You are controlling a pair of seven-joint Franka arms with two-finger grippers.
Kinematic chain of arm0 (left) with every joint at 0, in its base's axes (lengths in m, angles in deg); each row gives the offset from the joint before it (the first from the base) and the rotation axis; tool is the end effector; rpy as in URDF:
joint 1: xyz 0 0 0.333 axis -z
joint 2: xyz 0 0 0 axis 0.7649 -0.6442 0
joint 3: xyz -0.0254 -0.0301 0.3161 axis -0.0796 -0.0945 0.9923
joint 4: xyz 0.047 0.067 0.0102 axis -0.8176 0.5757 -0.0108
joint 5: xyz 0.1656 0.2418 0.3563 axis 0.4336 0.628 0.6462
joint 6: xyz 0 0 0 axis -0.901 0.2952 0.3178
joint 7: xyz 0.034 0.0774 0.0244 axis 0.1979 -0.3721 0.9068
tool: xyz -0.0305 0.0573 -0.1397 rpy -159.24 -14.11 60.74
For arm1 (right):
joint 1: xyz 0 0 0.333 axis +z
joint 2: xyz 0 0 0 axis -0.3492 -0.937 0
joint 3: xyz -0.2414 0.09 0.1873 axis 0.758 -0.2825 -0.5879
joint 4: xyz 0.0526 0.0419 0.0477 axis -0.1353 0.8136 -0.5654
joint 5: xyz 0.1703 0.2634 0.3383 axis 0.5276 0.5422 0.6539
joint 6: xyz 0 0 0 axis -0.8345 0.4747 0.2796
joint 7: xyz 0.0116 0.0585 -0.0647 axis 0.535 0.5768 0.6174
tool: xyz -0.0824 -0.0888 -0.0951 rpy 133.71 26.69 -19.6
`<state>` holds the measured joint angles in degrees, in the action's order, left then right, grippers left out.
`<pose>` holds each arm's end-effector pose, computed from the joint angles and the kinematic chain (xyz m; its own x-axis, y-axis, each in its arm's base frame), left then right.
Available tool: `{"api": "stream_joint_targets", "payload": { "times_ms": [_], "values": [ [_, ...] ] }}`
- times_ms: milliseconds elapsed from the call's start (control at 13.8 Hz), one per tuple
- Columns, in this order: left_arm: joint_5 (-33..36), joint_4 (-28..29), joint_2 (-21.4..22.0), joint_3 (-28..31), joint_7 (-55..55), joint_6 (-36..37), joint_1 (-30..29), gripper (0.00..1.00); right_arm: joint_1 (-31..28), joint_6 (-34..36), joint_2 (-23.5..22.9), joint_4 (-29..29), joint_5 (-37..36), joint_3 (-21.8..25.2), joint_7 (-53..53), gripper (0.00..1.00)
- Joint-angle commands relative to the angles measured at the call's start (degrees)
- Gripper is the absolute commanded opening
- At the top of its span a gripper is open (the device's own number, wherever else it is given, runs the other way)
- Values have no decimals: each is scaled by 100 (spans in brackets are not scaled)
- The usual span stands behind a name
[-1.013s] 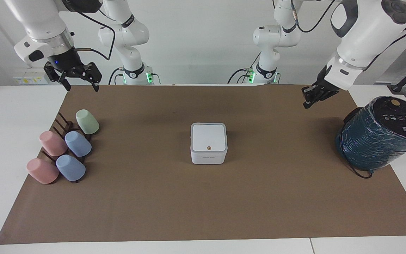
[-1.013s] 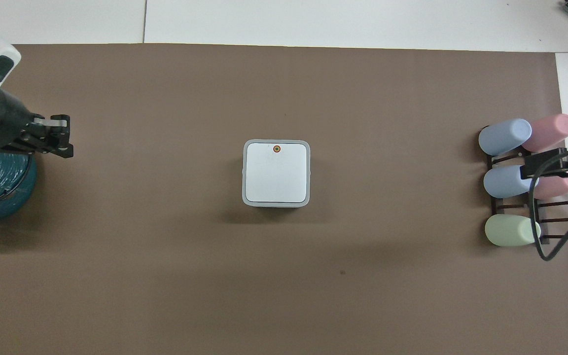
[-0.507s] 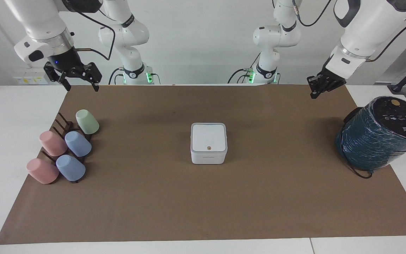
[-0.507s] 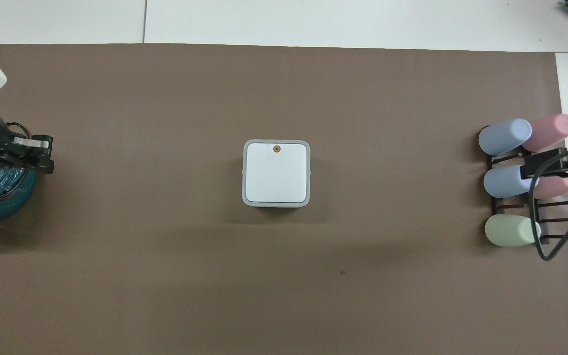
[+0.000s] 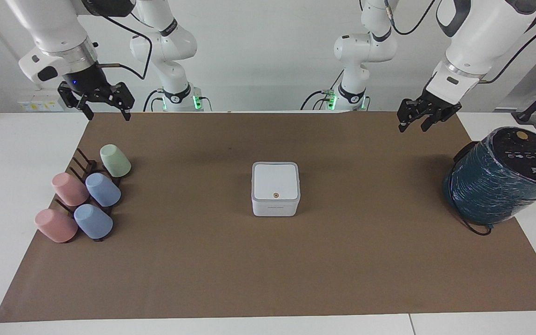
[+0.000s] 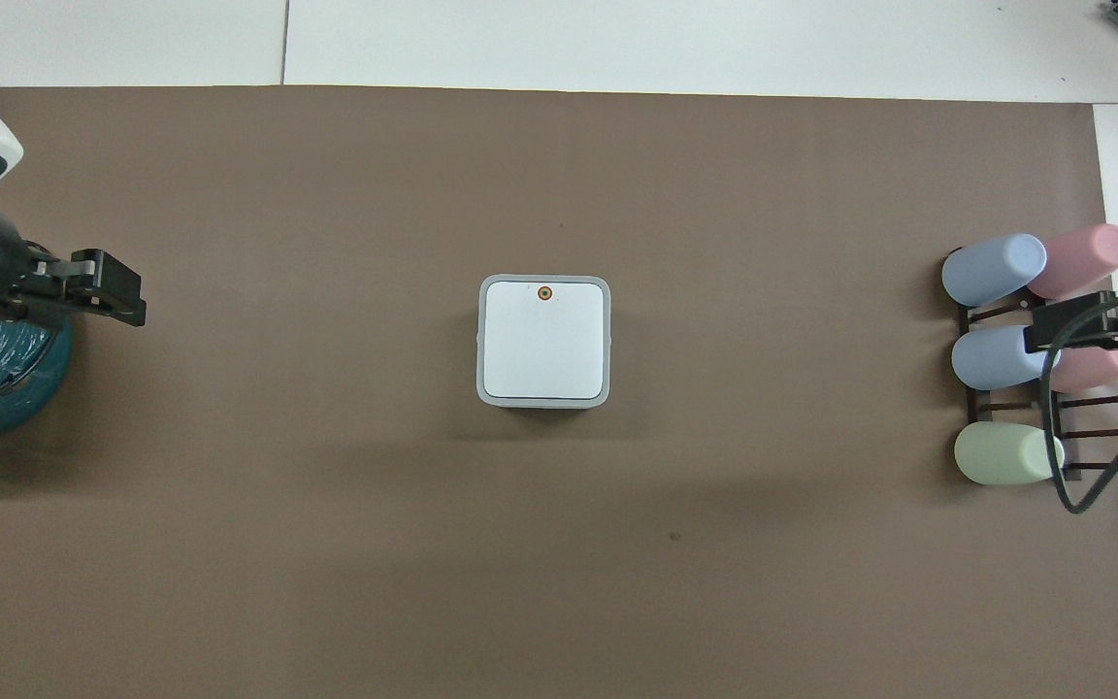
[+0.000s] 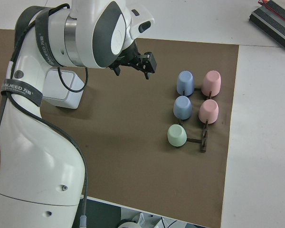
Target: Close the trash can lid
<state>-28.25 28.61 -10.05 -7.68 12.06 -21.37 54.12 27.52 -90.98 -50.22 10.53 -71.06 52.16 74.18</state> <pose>0.6245 -0.0831 0.5842 0.9983 -0.0142 -0.0573 -0.0116 -0.9989 0.0459 0.5994 -0.0125 0.5923 0.9989 -0.0446 -0.0138 -0.0445 -0.9990 0.0090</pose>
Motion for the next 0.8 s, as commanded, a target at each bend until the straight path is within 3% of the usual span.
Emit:
{"api": "stream_joint_targets", "payload": {
  "times_ms": [0,724],
  "values": [
    [178,238,189,40,-79,-258,61,100,-57,18,133,134,92,-52,-38,100],
    [477,291,154,40,-545,-883,18,100,-57,18,133,134,92,-52,-38,100]
  ]
}}
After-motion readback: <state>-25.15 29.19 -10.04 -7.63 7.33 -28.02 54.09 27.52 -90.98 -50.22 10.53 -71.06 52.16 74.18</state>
